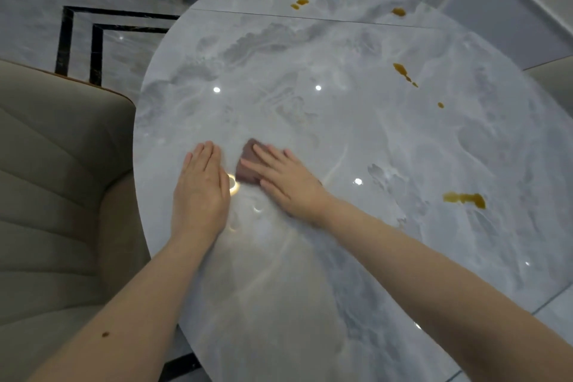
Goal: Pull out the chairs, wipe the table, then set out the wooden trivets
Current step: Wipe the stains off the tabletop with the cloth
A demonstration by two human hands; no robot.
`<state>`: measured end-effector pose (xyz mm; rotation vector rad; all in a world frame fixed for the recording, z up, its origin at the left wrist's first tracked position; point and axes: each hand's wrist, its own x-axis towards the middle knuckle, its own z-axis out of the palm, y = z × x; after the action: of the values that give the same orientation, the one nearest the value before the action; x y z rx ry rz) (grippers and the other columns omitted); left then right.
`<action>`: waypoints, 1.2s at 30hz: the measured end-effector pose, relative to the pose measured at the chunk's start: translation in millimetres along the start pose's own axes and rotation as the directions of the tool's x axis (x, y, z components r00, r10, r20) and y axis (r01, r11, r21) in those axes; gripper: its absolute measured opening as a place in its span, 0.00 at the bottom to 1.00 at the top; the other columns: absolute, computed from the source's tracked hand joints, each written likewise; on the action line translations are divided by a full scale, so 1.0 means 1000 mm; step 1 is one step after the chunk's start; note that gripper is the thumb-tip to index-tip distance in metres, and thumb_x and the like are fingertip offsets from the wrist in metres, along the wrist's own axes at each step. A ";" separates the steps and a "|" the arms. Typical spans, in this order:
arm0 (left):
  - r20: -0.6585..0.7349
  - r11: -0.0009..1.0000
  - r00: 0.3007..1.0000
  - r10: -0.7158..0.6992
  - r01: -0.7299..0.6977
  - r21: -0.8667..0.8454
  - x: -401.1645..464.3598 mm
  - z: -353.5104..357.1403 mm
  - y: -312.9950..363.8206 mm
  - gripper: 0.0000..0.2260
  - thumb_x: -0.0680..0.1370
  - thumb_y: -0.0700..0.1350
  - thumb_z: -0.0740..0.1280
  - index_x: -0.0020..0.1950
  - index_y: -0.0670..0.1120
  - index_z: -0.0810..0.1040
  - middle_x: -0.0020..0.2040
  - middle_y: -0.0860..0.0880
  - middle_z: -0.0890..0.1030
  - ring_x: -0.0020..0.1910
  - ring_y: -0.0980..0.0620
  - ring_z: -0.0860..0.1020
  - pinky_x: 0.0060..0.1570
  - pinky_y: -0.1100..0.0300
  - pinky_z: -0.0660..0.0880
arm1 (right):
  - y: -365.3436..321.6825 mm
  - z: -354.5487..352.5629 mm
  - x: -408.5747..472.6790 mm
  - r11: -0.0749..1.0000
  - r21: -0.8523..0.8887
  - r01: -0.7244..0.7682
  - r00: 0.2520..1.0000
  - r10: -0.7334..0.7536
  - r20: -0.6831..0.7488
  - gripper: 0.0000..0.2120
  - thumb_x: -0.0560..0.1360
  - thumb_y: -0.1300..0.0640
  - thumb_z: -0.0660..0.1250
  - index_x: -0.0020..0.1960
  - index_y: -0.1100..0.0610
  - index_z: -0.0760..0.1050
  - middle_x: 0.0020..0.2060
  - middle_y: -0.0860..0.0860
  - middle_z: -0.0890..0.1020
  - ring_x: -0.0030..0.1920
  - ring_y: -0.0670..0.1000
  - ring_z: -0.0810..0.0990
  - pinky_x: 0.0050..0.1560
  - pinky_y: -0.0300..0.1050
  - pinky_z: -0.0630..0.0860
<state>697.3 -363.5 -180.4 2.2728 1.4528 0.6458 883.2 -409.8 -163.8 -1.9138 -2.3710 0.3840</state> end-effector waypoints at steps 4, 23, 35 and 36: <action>0.004 1.000 1.000 0.002 -0.002 0.011 0.001 0.001 -0.002 0.20 0.82 0.40 0.53 0.72 0.34 0.64 0.73 0.39 0.65 0.74 0.45 0.61 0.75 0.56 0.49 | -0.006 0.011 -0.091 0.970 -0.021 0.241 0.967 -0.239 0.086 0.22 0.83 0.48 0.47 0.74 0.47 0.62 0.76 0.52 0.58 0.77 0.54 0.53 0.75 0.49 0.45; -0.012 0.999 1.000 -0.001 0.000 -0.047 -0.004 0.000 -0.002 0.18 0.82 0.38 0.54 0.70 0.33 0.66 0.72 0.38 0.66 0.74 0.43 0.62 0.75 0.56 0.49 | -0.011 0.020 -0.124 0.992 0.045 -0.115 0.993 0.116 -0.022 0.25 0.80 0.43 0.44 0.76 0.44 0.53 0.77 0.48 0.53 0.77 0.51 0.50 0.75 0.50 0.46; -0.019 0.954 0.993 -0.116 0.106 -0.282 0.001 -0.009 -0.005 0.17 0.82 0.39 0.54 0.71 0.37 0.68 0.72 0.42 0.67 0.73 0.47 0.63 0.74 0.60 0.53 | -0.029 0.015 -0.039 0.972 -0.001 -0.234 0.964 0.232 -0.131 0.23 0.82 0.51 0.51 0.77 0.48 0.56 0.77 0.54 0.56 0.76 0.56 0.53 0.72 0.51 0.48; -0.006 0.956 0.994 -0.111 0.105 -0.273 -0.001 -0.011 -0.007 0.17 0.82 0.39 0.54 0.71 0.37 0.68 0.73 0.42 0.67 0.73 0.47 0.63 0.74 0.59 0.53 | -0.038 0.018 -0.055 0.991 0.000 -0.136 0.988 0.135 -0.080 0.24 0.81 0.49 0.49 0.77 0.47 0.56 0.77 0.52 0.56 0.77 0.55 0.52 0.73 0.49 0.47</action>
<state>685.5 -361.0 -174.6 1.9682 1.3920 0.7857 855.1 -473.6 -166.5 -2.0582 -2.2023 0.3033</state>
